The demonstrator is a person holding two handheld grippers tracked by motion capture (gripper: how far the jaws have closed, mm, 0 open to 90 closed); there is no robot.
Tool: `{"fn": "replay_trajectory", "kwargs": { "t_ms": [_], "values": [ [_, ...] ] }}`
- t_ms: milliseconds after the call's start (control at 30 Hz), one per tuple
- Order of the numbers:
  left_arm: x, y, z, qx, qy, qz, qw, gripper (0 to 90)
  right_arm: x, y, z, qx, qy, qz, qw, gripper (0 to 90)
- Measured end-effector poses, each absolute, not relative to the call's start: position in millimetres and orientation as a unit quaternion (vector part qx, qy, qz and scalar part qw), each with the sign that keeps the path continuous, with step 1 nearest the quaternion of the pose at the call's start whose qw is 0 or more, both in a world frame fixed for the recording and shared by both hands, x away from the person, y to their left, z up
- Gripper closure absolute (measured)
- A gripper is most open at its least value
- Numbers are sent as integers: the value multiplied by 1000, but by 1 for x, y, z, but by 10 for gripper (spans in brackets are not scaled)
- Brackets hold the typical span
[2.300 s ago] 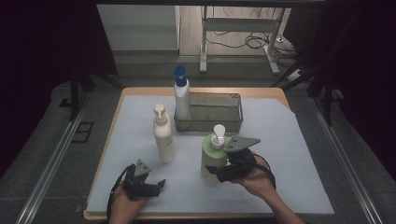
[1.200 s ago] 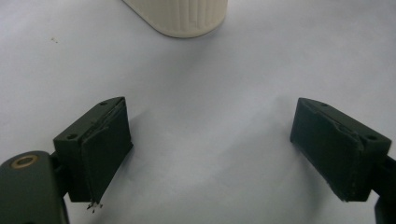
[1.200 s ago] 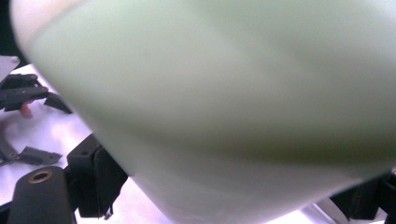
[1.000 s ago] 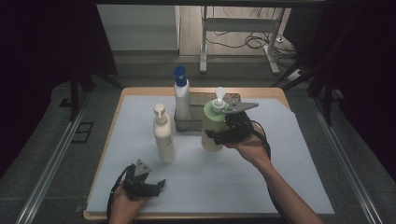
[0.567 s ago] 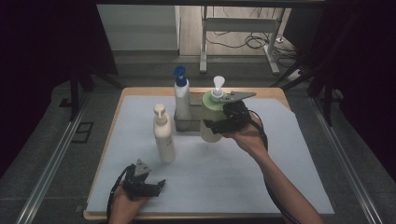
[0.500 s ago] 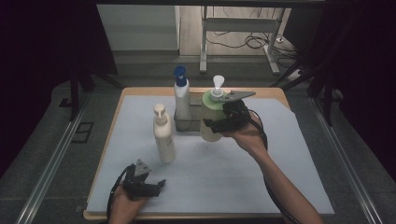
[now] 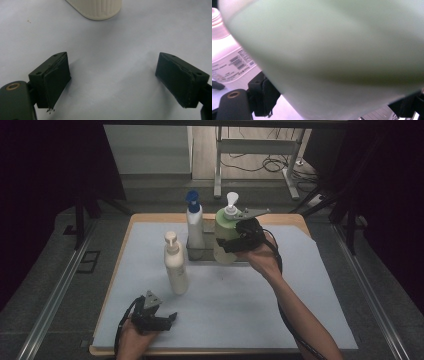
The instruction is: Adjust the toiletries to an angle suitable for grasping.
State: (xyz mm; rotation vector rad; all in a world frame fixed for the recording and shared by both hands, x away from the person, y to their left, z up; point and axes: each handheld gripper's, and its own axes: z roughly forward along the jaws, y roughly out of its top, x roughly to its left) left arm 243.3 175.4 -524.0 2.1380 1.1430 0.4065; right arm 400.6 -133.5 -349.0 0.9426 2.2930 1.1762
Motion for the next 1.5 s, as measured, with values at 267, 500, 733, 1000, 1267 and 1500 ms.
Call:
{"fn": "replay_trajectory", "kwargs": {
  "t_ms": [267, 500, 733, 1000, 1267, 1500],
  "values": [
    [243, 175, -524, 819, 438, 156, 336, 120, 415, -128, -347, 340, 816, 419, 206, 132],
    [243, 175, -524, 819, 438, 156, 337, 120, 427, -126, -347, 352, 811, 418, 211, 132],
    [243, 175, -524, 819, 438, 156, 337, 120, 436, -124, -347, 359, 808, 415, 216, 132],
    [243, 175, -524, 819, 438, 156, 336, 120, 449, -121, -351, 369, 802, 413, 222, 132],
    [243, 176, -524, 820, 437, 155, 334, 120, 459, -118, -355, 375, 799, 408, 231, 131],
    [243, 176, -524, 820, 437, 155, 334, 120, 465, -115, -365, 377, 800, 404, 231, 132]
  ]
}}
